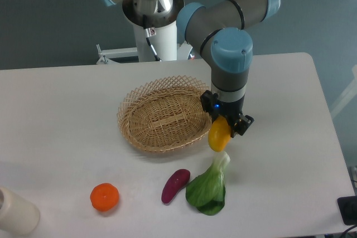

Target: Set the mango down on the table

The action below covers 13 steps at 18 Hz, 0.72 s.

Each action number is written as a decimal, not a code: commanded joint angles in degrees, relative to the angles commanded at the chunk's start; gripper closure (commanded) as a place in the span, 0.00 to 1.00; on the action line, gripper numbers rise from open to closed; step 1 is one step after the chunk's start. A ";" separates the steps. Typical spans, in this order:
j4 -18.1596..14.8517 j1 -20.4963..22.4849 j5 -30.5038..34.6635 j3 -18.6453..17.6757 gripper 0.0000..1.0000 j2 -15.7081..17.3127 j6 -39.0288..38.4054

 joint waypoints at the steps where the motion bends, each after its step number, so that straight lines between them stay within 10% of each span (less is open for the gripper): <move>1: 0.00 -0.09 0.00 0.00 0.55 0.00 -0.09; 13: -0.35 -0.09 -0.09 0.62 0.55 -0.26 -0.09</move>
